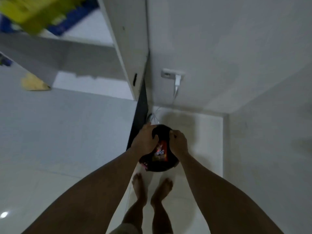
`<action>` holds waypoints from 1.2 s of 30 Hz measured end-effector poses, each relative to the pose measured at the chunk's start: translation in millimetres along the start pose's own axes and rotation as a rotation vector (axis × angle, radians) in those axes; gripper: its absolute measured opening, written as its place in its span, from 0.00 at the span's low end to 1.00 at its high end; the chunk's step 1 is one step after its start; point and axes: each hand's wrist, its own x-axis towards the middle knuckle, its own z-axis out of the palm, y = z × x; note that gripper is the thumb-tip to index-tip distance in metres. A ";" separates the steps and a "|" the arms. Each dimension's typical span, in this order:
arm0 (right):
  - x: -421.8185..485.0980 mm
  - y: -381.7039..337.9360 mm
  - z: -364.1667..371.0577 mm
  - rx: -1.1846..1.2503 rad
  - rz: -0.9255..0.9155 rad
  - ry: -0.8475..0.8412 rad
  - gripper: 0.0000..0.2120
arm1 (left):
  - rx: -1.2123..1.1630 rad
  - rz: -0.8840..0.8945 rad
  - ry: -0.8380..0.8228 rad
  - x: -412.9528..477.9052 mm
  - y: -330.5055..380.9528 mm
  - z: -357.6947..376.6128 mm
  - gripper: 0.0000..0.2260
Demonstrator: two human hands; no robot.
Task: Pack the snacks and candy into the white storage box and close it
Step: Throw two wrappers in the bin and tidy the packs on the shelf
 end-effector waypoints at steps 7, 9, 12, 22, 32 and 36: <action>-56.5 -136.3 -7.3 0.034 -0.445 -0.045 0.13 | 0.029 0.022 0.364 -52.7 21.1 -132.4 0.19; -67.1 -175.9 -2.6 0.016 -0.566 -0.055 0.13 | 0.058 0.029 0.465 -63.9 20.5 -172.4 0.19; -78.7 -229.5 2.8 0.015 -0.726 -0.067 0.13 | 0.067 0.046 0.623 -80.5 24.7 -228.7 0.17; -93.4 -361.2 8.6 0.043 -0.946 0.041 0.13 | 0.153 0.115 0.841 -90.3 35.0 -362.2 0.24; -38.0 -415.6 20.9 0.151 -0.796 0.270 0.13 | 0.425 0.014 0.514 8.6 26.6 -416.3 0.43; -23.7 -427.0 41.4 0.229 -0.676 0.400 0.13 | 0.325 0.130 0.499 28.8 8.5 -433.7 0.42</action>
